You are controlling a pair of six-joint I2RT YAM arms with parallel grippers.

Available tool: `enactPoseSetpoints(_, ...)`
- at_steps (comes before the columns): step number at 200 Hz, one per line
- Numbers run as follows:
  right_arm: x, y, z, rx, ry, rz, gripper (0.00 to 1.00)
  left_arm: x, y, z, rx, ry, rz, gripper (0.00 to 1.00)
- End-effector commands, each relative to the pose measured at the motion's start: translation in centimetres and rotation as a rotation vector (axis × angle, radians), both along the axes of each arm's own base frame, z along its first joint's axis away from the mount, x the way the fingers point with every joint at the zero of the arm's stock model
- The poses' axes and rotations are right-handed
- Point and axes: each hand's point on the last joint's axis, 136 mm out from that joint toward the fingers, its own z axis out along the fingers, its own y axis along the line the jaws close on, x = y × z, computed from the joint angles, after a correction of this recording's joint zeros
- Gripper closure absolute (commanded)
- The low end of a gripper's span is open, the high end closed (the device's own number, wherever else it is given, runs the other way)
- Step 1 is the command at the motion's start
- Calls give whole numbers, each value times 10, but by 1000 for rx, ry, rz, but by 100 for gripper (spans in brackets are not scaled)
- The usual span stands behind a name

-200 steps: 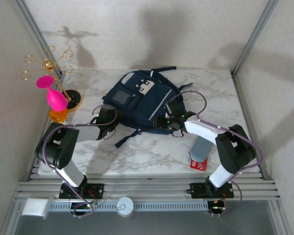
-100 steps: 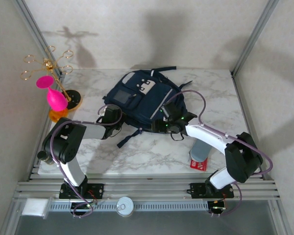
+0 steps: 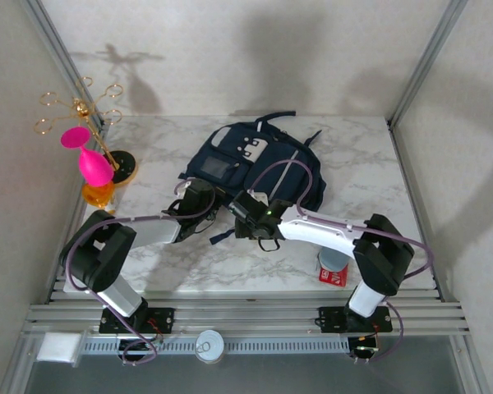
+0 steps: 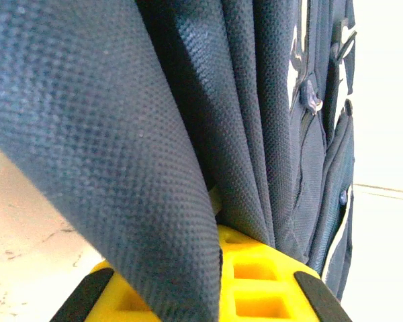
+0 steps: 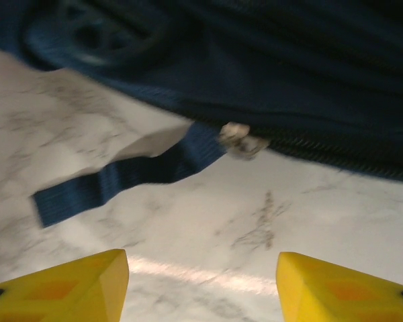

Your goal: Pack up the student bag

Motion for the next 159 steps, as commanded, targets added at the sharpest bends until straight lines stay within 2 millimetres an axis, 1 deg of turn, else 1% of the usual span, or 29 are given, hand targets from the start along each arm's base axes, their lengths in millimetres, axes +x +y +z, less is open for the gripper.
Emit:
enactPoseSetpoints(1, 22, -14, 7, -77, -101, -103, 44, -3, -21, 36, -71, -76, -55, 100)
enactPoseSetpoints(21, 33, -3, 14, -47, -161, -92, 48, -5, -21, 37, -68, -75, -47, 100)
enactPoseSetpoints(34, 36, 0, 9, -44, -176, -85, 49, -6, -21, 37, -70, -75, -41, 100)
enactPoseSetpoints(48, 41, -5, 4, -84, -185, -100, 49, -6, -21, 38, -69, -81, -44, 100)
enactPoseSetpoints(62, 46, -12, 2, -112, -191, -131, 53, -7, -18, 38, -54, -78, -34, 100)
enactPoseSetpoints(82, 49, -25, 9, -125, -219, -180, 55, -9, -12, 35, -39, -71, -15, 100)
enactPoseSetpoints(105, 38, -49, 10, -177, -202, -214, 57, -10, -8, 36, -26, -74, 2, 100)
enactPoseSetpoints(118, 30, -59, 12, -163, -181, -218, 60, -10, -7, 38, -20, -76, 2, 100)
enactPoseSetpoints(136, 18, -58, 13, -100, -143, -174, 63, -9, -8, 41, -27, -82, 2, 100)
enactPoseSetpoints(152, 10, -60, 15, -81, -121, -151, 64, -9, -9, 43, -26, -87, -1, 100)
enactPoseSetpoints(159, 8, -54, 17, -61, -120, -113, 65, -9, -9, 43, -23, -87, -2, 100)
